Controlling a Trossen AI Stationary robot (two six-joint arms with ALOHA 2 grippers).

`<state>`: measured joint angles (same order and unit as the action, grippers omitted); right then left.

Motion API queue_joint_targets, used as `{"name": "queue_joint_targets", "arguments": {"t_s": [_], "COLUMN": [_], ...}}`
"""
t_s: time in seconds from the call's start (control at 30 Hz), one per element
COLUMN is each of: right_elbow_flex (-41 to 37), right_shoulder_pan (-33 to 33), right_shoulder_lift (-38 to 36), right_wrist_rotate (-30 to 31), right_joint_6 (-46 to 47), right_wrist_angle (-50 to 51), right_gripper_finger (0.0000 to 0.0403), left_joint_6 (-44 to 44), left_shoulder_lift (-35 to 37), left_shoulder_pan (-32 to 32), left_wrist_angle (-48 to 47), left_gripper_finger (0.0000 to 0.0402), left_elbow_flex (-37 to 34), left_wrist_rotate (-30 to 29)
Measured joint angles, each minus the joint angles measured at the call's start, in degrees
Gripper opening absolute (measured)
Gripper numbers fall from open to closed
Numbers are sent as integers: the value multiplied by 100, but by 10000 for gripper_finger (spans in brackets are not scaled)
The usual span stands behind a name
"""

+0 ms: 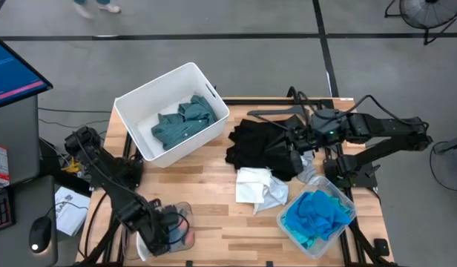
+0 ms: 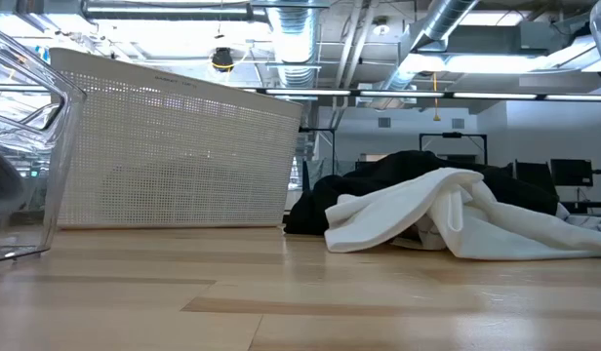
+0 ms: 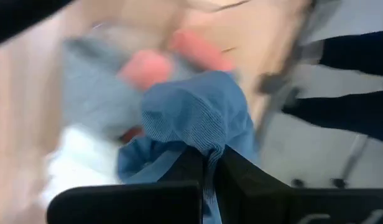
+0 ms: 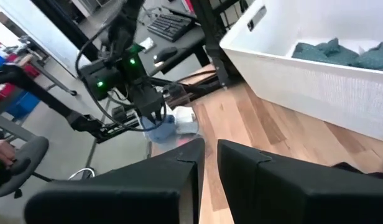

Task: Pick & Place Cloths
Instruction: Put the blue sock into the left transparent bin

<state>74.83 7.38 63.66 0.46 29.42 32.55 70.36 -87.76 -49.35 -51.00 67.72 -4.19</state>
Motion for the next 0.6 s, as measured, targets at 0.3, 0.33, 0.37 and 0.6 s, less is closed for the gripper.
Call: {"name": "queue_joint_targets", "arguments": {"t_s": [0.3,0.33,0.37,0.6], "right_elbow_flex": [-4,-4,-4,-4], "right_shoulder_pan": [-49,-49,-49,-49], "right_shoulder_lift": [49,43,41,45], "right_wrist_rotate": [-10,-12,-12,280], "right_joint_6": [-72,-83,-89,-41], "right_wrist_angle": [84,152,263,978], "right_gripper_finger": [44,45,47,76], "left_joint_6": [80,59,43,-135], "left_shoulder_lift": [-78,-78,-78,-78], "left_shoulder_pan": [127,127,127,127], "left_wrist_angle": [-671,-659,-658,-602], "left_gripper_finger": [7,11,17,93], "left_elbow_flex": [0,0,0,0], "left_wrist_rotate": [-155,-158,-136,127]}}
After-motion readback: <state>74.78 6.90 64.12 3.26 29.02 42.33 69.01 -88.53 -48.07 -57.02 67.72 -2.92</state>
